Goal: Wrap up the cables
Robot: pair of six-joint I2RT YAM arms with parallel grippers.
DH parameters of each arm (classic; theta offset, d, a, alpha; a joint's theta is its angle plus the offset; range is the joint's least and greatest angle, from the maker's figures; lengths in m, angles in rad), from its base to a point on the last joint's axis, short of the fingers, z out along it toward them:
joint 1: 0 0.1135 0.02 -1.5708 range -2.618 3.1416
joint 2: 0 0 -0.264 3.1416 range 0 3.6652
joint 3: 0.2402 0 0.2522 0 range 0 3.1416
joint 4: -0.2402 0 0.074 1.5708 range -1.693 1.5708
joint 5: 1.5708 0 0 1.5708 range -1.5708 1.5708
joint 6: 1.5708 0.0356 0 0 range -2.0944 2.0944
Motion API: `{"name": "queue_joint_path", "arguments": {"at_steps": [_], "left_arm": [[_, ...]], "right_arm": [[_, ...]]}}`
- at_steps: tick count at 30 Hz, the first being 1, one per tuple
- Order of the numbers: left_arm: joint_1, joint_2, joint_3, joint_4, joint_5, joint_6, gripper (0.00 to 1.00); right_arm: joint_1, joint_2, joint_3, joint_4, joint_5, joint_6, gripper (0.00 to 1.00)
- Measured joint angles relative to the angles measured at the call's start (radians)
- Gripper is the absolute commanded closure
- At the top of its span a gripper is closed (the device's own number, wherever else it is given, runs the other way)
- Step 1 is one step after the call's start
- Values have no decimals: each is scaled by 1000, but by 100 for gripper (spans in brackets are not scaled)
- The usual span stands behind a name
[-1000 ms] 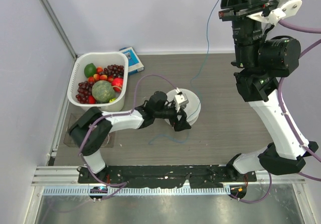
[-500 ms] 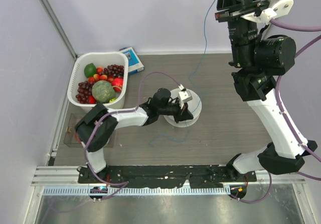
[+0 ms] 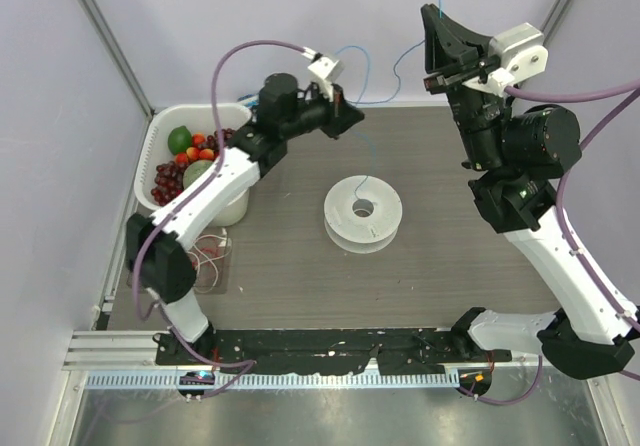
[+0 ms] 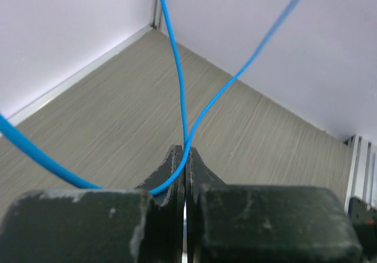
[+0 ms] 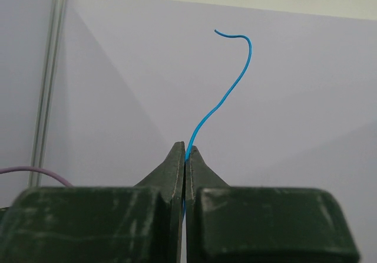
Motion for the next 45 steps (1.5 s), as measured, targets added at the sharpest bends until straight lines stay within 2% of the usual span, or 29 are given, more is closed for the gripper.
{"name": "queue_joint_path", "arguments": {"at_steps": [3,9,12,18,23,29,30,32,33,34,36,37,38,42,45], "left_arm": [[-60,150,136,8,-52,-53,100],[-247,564,494,23,-84,-165,100],[-357,671,572,23,-85,-175,100],[-475,710,700,55,-59,-153,100],[-461,654,731,137,-57,-69,100],[-451,627,740,257,-56,-59,100],[-454,628,740,264,-57,-59,88],[-462,640,754,260,-57,-63,48],[-468,652,766,256,-56,-66,36],[-472,660,769,243,-50,-72,17],[-473,665,745,198,-31,-74,9],[-472,649,682,189,-20,-90,4],[-469,615,581,178,-2,-99,0],[-399,429,56,154,66,-99,0],[-296,296,-202,14,92,-46,0]], "right_arm": [[0,-19,-10,-26,5,-10,99],[0,-60,-10,-69,110,-93,99],[-20,-85,-10,-72,170,-133,99],[-58,-130,-10,-58,231,-179,99],[-61,-146,-10,-9,238,-209,99],[-65,-143,-10,24,240,-238,99],[-66,-143,-10,25,240,-242,99],[-68,-141,-10,23,239,-244,99],[-69,-141,-10,20,239,-243,99],[-71,-142,-10,14,239,-241,99],[-76,-144,-13,0,238,-232,99],[-79,-149,-21,-9,237,-224,99],[-81,-154,-30,-23,236,-217,99],[-92,-193,-113,-95,237,-162,99],[-97,-222,-190,-144,239,-112,99]]}}
